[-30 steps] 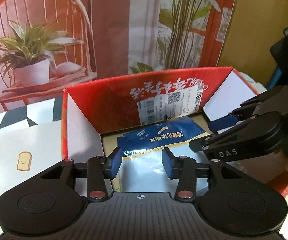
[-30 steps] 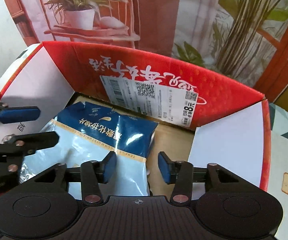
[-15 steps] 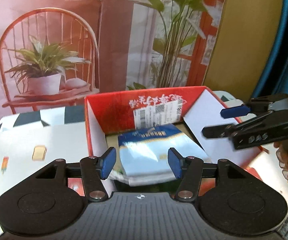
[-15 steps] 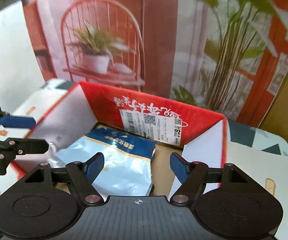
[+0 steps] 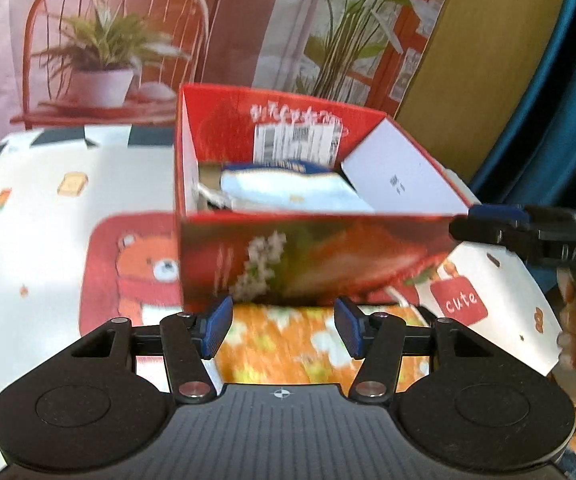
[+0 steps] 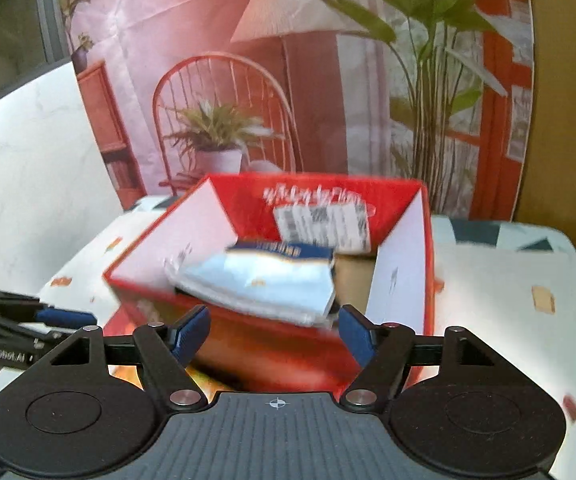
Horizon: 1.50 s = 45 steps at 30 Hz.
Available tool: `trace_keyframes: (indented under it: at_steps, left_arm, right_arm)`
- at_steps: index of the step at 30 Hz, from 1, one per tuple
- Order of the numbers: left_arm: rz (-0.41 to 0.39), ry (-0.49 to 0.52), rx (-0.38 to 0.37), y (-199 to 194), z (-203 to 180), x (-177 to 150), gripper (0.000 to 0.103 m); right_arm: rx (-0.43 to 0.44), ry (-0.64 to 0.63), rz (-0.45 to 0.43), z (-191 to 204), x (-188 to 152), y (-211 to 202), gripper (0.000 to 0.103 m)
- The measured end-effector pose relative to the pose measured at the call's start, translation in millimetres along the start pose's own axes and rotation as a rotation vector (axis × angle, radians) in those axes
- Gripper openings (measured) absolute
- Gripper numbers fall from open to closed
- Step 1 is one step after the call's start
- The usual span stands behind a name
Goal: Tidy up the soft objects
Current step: 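Move both grippers down to the orange floral cloth beside the box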
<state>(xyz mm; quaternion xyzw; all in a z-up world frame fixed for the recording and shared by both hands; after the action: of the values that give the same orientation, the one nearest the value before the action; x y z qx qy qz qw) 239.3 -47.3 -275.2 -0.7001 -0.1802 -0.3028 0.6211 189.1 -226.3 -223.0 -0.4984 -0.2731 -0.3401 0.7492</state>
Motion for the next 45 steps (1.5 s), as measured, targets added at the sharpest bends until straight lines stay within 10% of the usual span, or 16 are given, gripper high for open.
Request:
trace_keyframes:
  at_steps: [13, 45]
  left_arm:
    - [0.101, -0.076, -0.021, 14, -3, -48, 0.058]
    - [0.034, -0.233, -0.093, 8, 21, -22, 0.052]
  right_arm:
    - [0.028, 0.16, 0.17, 5, -111, 23, 0.063]
    - [0.105, 0.082, 0.146, 4, -110, 62, 0.055]
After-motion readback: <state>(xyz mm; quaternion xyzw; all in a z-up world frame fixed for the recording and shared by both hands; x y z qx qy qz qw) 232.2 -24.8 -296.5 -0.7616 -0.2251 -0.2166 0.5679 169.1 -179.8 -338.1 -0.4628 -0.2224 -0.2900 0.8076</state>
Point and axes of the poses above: each gripper's, at about its wrist camera, not at the fingertips, and y roughly the way its jaws point, z to its left, x to its top, the point moved 10 cm from there along y, roughly the way its jaws point, and after that the axes turned 15 degrees about x, right-handed, at the moved point
